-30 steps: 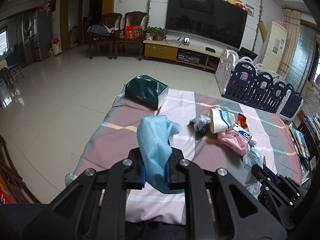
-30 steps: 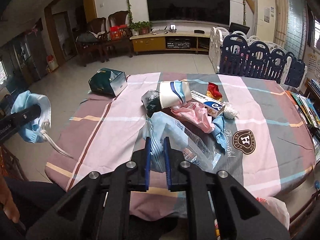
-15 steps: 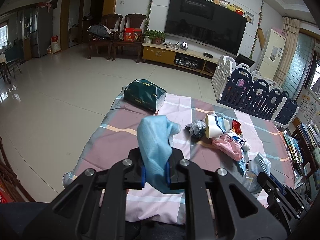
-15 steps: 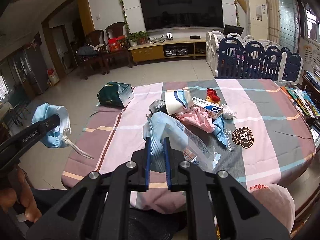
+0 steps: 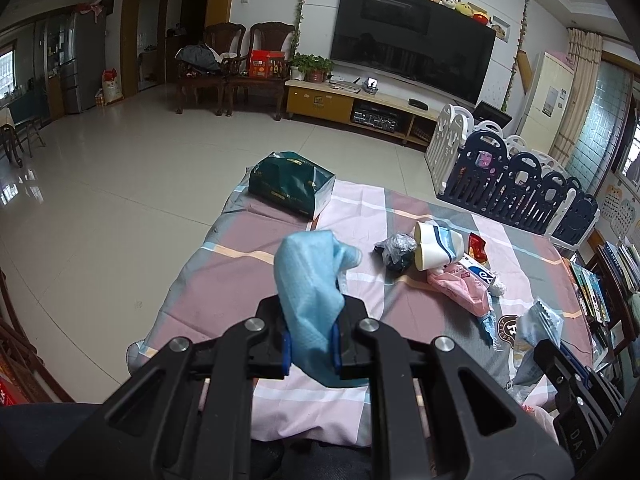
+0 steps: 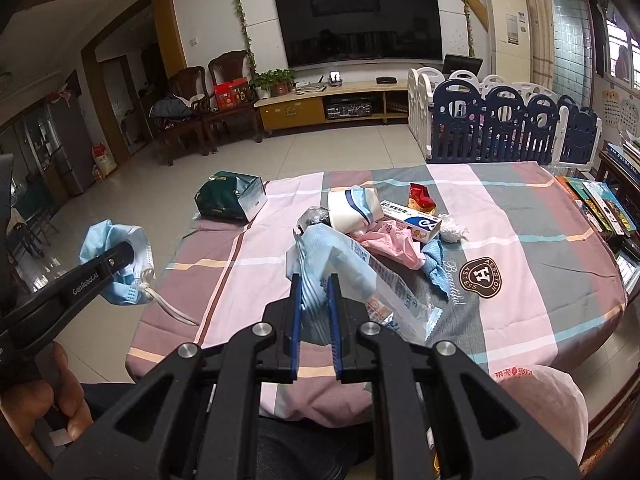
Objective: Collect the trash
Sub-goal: 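Grasp the clear plastic wrapper with the right gripper while the left holds the mask, then carry the mask and wrapper over the wastebasket and open both grippers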
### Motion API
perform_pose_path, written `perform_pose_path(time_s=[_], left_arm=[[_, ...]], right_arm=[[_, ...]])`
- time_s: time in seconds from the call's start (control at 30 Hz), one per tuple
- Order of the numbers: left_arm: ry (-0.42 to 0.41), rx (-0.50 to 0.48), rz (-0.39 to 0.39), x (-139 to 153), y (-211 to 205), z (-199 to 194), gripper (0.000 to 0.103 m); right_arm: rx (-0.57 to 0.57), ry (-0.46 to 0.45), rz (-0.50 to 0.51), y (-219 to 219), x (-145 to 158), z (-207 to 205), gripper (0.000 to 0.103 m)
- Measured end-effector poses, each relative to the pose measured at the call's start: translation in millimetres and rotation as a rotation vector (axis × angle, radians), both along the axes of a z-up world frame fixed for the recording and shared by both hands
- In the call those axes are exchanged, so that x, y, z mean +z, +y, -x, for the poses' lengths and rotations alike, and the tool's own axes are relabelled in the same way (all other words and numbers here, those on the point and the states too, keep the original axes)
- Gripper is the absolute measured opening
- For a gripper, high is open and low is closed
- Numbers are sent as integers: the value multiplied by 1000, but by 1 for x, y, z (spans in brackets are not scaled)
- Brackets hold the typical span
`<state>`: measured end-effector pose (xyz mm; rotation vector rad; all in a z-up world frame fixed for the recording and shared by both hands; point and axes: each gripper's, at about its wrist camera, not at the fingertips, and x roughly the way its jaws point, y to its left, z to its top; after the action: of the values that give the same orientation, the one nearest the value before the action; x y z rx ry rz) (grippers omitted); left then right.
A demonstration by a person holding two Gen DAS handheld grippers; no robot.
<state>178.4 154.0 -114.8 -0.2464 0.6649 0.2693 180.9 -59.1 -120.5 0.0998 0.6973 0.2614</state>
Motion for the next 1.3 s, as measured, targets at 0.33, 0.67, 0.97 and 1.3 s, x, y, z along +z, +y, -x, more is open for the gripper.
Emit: perform_pose_path(time_s=[0.33,0.67,0.97,1.3], left_arm=[[13,-7,-8,-3,-2,-2,15],[23,-13,-10,-7,-4,-5,15],[35,-41,-11,-12,-10,-8,15],[45,-112,-24,-19,-31,-13,15]], right_arm=[[-12,5,-12,-4,-2,1,13],[-17,8,-15,-8,-2,1,13],[-78,-36,-15,-51,20,20,13],[-239,76,82,-139,-14,68,13]])
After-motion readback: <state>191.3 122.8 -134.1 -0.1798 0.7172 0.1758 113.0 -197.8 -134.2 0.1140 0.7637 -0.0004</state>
